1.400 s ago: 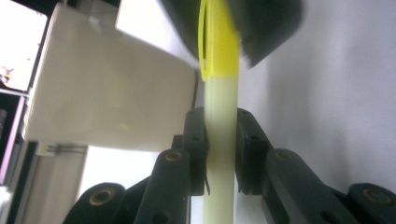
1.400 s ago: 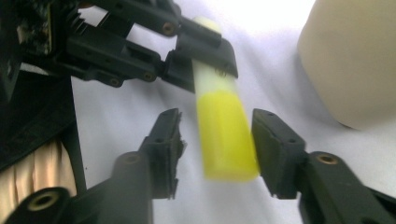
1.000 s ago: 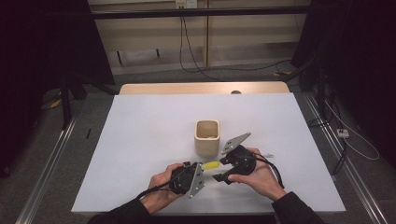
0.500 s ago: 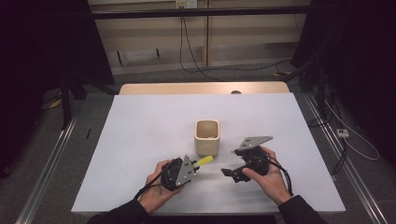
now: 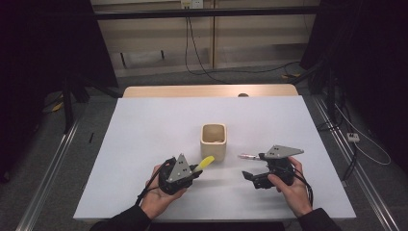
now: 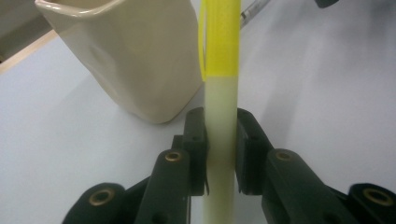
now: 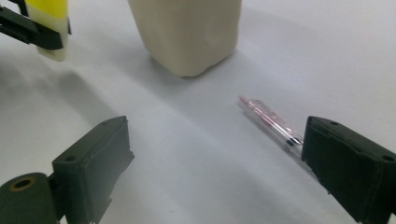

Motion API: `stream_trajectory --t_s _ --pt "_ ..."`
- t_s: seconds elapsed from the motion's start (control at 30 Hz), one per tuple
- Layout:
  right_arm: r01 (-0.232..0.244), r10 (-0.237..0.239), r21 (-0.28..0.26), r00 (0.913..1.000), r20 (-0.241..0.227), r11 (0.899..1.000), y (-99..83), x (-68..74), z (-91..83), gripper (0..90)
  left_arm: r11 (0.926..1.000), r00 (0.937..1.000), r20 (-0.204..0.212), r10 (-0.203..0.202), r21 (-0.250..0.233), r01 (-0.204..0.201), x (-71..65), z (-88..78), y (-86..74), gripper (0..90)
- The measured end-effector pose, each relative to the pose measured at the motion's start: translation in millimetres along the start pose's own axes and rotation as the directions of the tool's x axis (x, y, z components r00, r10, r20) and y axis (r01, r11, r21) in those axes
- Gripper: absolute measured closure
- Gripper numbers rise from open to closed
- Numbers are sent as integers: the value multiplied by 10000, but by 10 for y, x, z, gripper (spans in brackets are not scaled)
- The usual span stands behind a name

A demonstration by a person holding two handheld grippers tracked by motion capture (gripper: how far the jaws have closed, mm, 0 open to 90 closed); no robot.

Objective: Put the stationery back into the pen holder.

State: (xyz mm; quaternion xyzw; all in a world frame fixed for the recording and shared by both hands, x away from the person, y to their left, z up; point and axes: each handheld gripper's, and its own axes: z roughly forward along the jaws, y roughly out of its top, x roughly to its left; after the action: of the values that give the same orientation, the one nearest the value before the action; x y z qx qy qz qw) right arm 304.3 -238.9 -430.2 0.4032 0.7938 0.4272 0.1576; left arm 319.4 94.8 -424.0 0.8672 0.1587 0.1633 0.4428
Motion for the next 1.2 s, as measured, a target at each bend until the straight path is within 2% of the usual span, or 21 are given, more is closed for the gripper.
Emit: stream_trajectory --t_s 0.07,0.17,0.33,0.57,0.67,0.73,0.87,0.9,1.07,1.13,1.2 --pt "-88 92 -209 9997 216 9997 -31 -19 -27 77 9995 9996 54 -276 -159 277 16 -27 7 774" --pt "-166 195 -510 9982 563 9986 -77 -49 -67 78 9986 9990 100 -434 -281 437 44 -73 18 774" --pt "-453 514 -614 9936 1010 9971 -140 -83 -136 81 9949 9964 153 -839 -553 847 72 -134 43 774" --pt "-479 633 -962 9843 1645 9942 -227 -131 -227 68 9859 9908 159 -1347 -982 1356 122 -218 139 774" --pt "-543 735 -1153 9828 1694 9918 -258 -145 -259 64 9819 9882 244 -1512 -1116 1530 152 -247 173 774" --pt "-643 874 -1381 9818 1684 9883 -280 -157 -281 53 9820 9884 239 -1497 -1133 1514 173 -259 210 774" --pt "-650 922 -1493 9788 1829 9866 -317 -164 -335 49 9774 9866 377 -1590 -1348 1627 215 -273 295 774" --pt "-621 890 -1474 9789 1838 9871 -332 -174 -344 48 9781 9878 315 -1528 -1380 1557 224 -287 320 774" --pt "-754 1059 -1544 9740 2004 9851 -377 -208 -386 48 9737 9858 256 -1657 -1539 1677 291 -330 417 774" --pt "-787 1108 -1595 9729 2032 9841 -388 -211 -402 48 9677 9813 379 -1886 -1632 1923 332 -333 446 774" --pt "-807 1125 -1576 9724 2043 9842 -402 -215 -411 47 9651 9801 180 -1977 -1716 1978 368 -343 484 774"
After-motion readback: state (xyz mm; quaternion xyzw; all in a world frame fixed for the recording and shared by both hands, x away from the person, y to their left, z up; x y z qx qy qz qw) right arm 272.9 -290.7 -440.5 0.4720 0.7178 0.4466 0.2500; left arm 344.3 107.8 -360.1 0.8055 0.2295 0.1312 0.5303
